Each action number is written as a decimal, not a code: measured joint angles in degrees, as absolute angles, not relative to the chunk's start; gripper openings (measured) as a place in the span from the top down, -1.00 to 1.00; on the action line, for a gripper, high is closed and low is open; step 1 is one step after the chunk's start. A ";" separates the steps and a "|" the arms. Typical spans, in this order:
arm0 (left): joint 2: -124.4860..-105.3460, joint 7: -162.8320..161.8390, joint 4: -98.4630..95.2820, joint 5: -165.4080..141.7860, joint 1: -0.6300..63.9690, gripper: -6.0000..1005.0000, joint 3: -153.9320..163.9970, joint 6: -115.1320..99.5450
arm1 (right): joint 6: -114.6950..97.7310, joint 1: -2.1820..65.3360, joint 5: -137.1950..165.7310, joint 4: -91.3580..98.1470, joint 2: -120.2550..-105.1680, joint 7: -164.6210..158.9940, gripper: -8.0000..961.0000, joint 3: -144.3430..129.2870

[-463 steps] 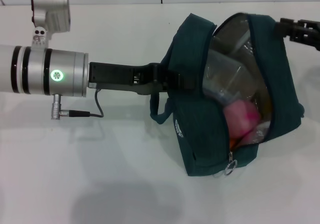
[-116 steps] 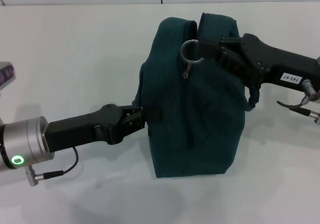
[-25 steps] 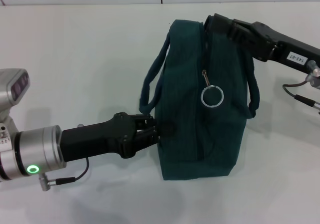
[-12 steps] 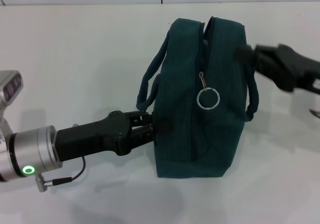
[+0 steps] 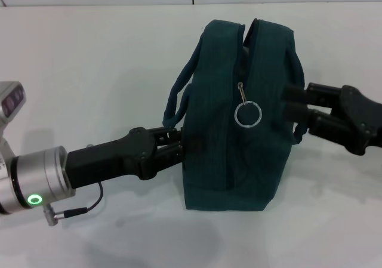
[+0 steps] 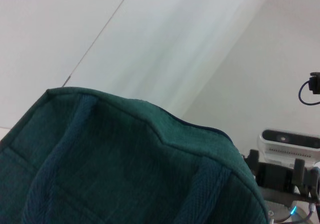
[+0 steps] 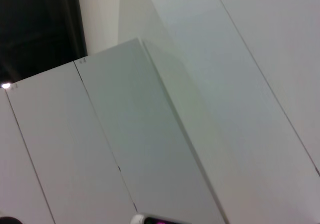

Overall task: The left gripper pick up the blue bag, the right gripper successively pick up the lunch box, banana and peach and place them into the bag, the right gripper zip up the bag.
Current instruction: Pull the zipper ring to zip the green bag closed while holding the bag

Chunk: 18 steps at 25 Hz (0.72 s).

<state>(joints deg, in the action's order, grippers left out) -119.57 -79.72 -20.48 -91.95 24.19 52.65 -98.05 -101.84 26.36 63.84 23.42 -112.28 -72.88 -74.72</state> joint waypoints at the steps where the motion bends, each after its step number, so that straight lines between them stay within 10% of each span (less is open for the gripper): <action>1: -119.57 -79.72 -20.48 -91.94 24.26 0.37 52.65 -98.03 | -101.51 26.43 64.17 23.26 -112.45 -72.86 0.54 -74.72; 10: -119.64 -79.72 -20.48 -91.92 24.19 0.37 52.65 -97.99 | -98.08 26.90 66.23 23.62 -114.44 -73.04 -0.21 -74.90; 18: -119.61 -79.72 -20.47 -91.92 24.08 0.36 52.65 -97.83 | -98.19 27.65 67.06 23.24 -115.24 -73.67 -0.34 -75.29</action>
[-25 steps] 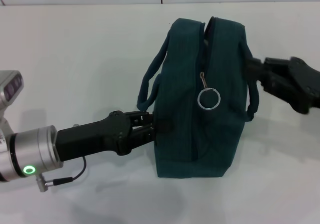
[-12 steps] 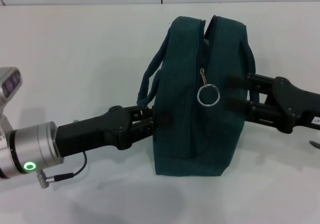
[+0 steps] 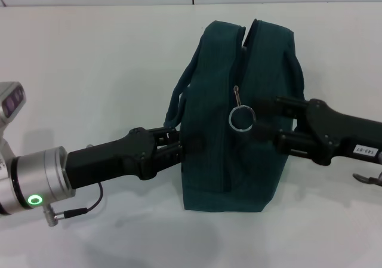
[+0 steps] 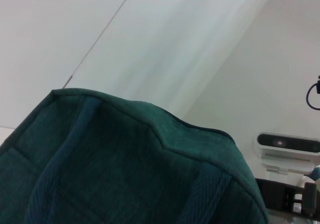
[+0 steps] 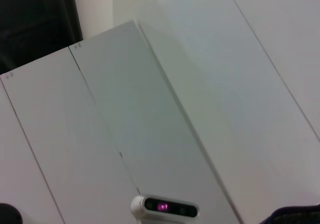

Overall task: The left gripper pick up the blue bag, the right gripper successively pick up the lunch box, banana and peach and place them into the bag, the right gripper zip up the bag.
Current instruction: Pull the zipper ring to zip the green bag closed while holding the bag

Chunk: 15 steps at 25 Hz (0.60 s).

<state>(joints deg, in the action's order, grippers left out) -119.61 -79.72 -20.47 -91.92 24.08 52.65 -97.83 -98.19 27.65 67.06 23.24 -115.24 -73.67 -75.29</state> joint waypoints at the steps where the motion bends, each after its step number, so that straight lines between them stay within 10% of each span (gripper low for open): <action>1: -119.62 -79.72 -20.48 -91.92 24.08 0.36 52.65 -97.81 | -98.11 27.70 67.08 23.19 -115.30 -73.71 -0.34 -75.56; 15: -119.60 -79.63 -19.63 -91.94 24.36 0.36 52.69 -97.01 | -97.78 28.28 66.96 21.26 -115.87 -74.57 -0.32 -77.24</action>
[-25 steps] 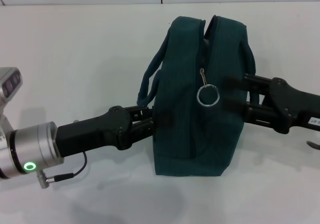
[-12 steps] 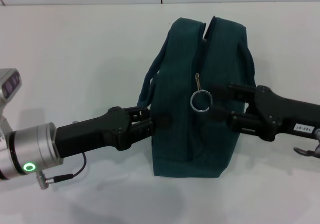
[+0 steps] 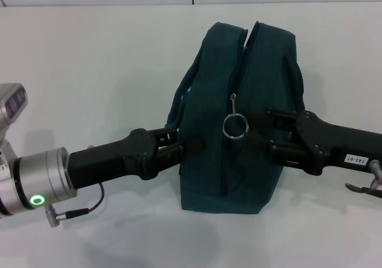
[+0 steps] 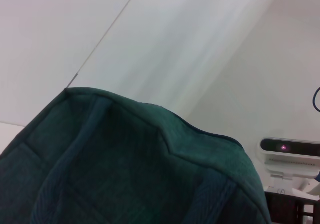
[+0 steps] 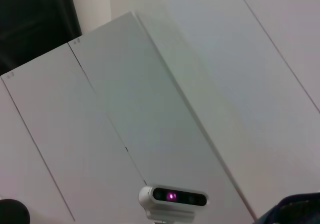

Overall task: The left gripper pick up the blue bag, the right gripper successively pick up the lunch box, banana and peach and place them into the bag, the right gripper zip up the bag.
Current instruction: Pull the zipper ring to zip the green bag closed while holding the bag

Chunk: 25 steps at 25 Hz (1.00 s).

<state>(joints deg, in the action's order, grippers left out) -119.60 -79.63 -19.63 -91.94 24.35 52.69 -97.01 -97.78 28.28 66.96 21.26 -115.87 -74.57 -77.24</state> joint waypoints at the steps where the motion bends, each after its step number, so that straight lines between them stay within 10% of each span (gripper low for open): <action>1: -119.62 -79.63 -19.62 -91.93 24.37 0.36 52.70 -97.01 | -97.78 28.33 66.88 20.99 -115.87 -74.65 -0.32 -77.24; 25: -119.71 -79.72 -19.06 -91.93 24.44 0.36 52.79 -97.48 | -98.17 29.03 66.78 18.61 -116.05 -77.14 -0.10 -79.48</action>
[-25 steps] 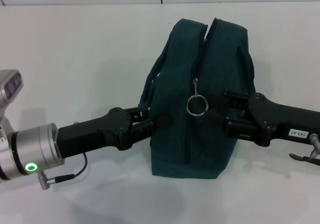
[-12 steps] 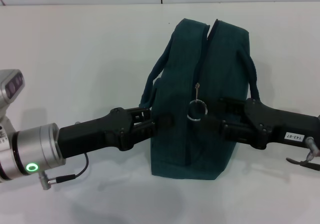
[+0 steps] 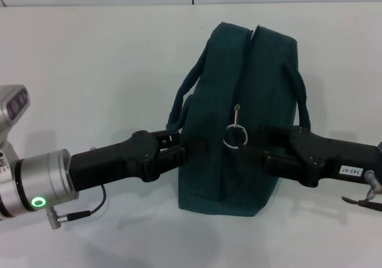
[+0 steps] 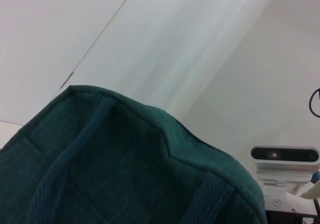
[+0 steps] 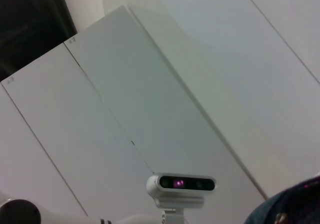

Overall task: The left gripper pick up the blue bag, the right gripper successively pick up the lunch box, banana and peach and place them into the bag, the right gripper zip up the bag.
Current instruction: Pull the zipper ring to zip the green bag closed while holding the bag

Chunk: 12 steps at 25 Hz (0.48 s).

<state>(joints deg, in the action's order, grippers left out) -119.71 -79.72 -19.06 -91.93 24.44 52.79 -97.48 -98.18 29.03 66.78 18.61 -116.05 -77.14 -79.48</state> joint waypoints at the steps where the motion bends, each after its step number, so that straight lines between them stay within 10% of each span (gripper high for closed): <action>1: -119.71 -79.72 -19.01 -91.92 24.43 0.36 52.85 -97.48 | -98.31 29.03 66.85 18.61 -116.04 -77.28 -0.09 -79.51; 12: -119.71 -79.72 -18.04 -91.91 24.47 0.36 53.04 -97.52 | -97.81 28.43 66.62 18.33 -116.03 -77.50 -0.04 -79.63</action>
<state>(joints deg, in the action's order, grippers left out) -119.71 -79.72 -18.04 -91.91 24.47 53.04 -97.52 -97.81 28.43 66.62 18.33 -116.03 -77.50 -79.63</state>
